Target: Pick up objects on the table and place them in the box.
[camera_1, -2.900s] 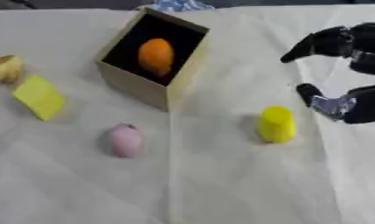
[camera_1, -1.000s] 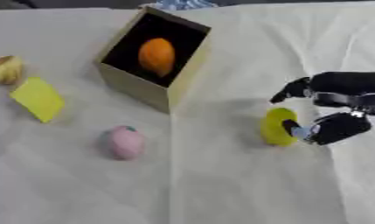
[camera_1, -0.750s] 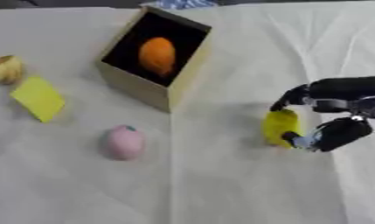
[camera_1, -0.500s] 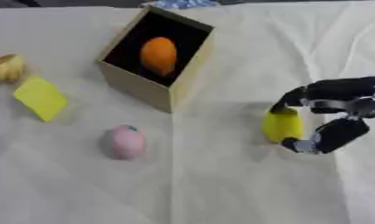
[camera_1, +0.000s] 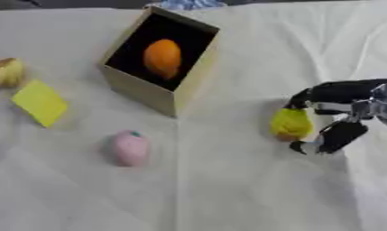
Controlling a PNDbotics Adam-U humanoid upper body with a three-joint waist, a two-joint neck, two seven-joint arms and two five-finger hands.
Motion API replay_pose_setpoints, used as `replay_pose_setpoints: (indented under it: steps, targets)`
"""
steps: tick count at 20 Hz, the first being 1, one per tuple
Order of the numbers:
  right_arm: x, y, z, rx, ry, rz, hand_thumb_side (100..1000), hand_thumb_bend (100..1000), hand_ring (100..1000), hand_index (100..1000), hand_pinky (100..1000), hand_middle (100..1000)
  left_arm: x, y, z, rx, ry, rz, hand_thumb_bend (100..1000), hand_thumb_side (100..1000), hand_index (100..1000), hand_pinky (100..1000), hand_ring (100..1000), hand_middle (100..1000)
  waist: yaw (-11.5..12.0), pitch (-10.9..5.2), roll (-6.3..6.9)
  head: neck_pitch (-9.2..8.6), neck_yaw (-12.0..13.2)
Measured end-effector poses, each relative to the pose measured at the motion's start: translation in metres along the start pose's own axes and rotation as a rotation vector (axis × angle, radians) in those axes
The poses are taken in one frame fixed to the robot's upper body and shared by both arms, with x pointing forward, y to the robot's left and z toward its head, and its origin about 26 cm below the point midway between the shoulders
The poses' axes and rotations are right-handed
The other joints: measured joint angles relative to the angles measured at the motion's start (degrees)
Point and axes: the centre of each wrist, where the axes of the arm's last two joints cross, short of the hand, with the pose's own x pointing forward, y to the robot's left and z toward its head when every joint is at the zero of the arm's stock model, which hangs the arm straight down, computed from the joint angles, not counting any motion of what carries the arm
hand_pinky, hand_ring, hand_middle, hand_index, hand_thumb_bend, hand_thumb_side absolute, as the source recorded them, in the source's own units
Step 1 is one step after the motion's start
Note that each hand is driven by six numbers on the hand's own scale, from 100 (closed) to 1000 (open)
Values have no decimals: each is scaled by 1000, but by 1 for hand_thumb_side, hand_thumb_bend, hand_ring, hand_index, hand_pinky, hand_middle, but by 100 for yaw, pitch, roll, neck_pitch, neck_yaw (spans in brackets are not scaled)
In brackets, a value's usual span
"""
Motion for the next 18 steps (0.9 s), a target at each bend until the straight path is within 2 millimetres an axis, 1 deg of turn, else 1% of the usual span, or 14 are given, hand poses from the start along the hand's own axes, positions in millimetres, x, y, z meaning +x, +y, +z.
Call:
replay_pose_setpoints:
  steps: [1, 3, 6, 7, 8, 10, 12, 14, 16, 18]
  targets:
    - [0, 0, 0, -16, 1, -11, 403, 100, 800, 792, 876, 663, 0, 0, 0, 0, 0, 1, 373, 582, 799, 768, 668, 664, 0, 3, 5, 0, -1]
    - [0, 1, 1, -50, -1, -44, 341, 100, 776, 769, 872, 632, 0, 0, 0, 1, 0, 1, 374, 581, 800, 768, 668, 664, -1, 12, 20, 0, -1]
    - [8, -4, 6, -113, -20, -79, 229, 100, 764, 753, 869, 615, 0, 0, 0, 2, -1, 2, 374, 581, 800, 768, 668, 665, -8, 15, 21, 0, 1]
    - [11, -8, 10, -137, -22, -79, 184, 100, 761, 750, 868, 612, 0, 0, 0, 2, -1, 2, 374, 581, 800, 769, 668, 665, -11, 15, 12, 0, 4]
    - [14, -13, 14, -164, -25, -74, 109, 100, 757, 746, 867, 612, 0, 0, 0, 2, -1, 2, 374, 580, 800, 769, 668, 665, -17, 15, 5, 0, 5]
    - [21, -26, 23, -222, -31, -54, 100, 100, 750, 743, 867, 609, 0, 0, 0, 2, -1, 1, 375, 579, 800, 769, 668, 665, -25, 11, -13, 0, 11]
    - [29, -44, 32, -292, -46, -18, 100, 100, 745, 746, 869, 610, 0, 0, 0, 2, -1, 1, 376, 576, 800, 769, 668, 665, -28, -18, -15, 0, 13]
    - [41, -69, 40, -365, -70, 37, 100, 100, 749, 750, 870, 617, 0, 0, 0, 2, -1, 1, 377, 574, 801, 769, 669, 665, -26, -69, -27, 0, 9]
    - [54, -97, 42, -428, -107, 88, 100, 100, 750, 752, 871, 619, 0, 0, 0, 1, -1, 1, 379, 571, 801, 769, 669, 665, -27, -126, -44, 6, -2]
    - [68, -128, 39, -480, -150, 130, 100, 100, 752, 758, 873, 624, 0, 0, 0, -2, -2, 0, 380, 569, 801, 769, 670, 666, -42, -187, -44, 20, -20]
